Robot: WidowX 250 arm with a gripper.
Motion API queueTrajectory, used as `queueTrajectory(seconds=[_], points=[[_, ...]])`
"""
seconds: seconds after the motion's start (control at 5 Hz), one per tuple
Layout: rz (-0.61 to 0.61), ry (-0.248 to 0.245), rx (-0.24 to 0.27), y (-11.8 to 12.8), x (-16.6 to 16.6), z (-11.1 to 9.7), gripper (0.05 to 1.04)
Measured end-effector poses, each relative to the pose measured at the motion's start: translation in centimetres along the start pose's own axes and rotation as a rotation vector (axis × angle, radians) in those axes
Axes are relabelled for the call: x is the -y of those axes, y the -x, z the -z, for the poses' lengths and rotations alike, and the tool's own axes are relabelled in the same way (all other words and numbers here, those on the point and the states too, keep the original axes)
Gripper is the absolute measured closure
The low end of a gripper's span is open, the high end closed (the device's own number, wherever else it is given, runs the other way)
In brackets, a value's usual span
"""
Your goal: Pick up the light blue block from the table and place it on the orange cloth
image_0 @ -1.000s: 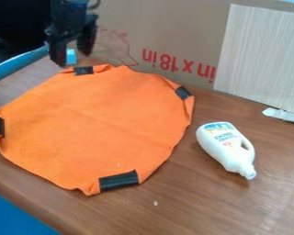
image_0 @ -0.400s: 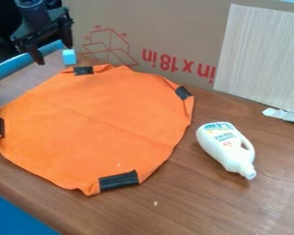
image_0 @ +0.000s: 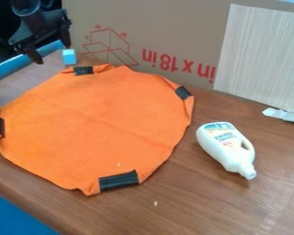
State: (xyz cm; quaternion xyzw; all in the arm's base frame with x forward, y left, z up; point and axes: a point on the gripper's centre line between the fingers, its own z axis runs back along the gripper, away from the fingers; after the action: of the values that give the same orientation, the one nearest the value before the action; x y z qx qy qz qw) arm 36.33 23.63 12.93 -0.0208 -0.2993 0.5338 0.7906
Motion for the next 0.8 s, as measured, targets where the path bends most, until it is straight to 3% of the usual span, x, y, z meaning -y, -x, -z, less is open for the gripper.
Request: queueTrajectory(seconds=[0.4,0.8], points=[[0.045,0.020,0.103,-1.1,1.7,0.7,0.084],[0.052,0.014,0.147,-2.3,3.3,2.1,0.084]])
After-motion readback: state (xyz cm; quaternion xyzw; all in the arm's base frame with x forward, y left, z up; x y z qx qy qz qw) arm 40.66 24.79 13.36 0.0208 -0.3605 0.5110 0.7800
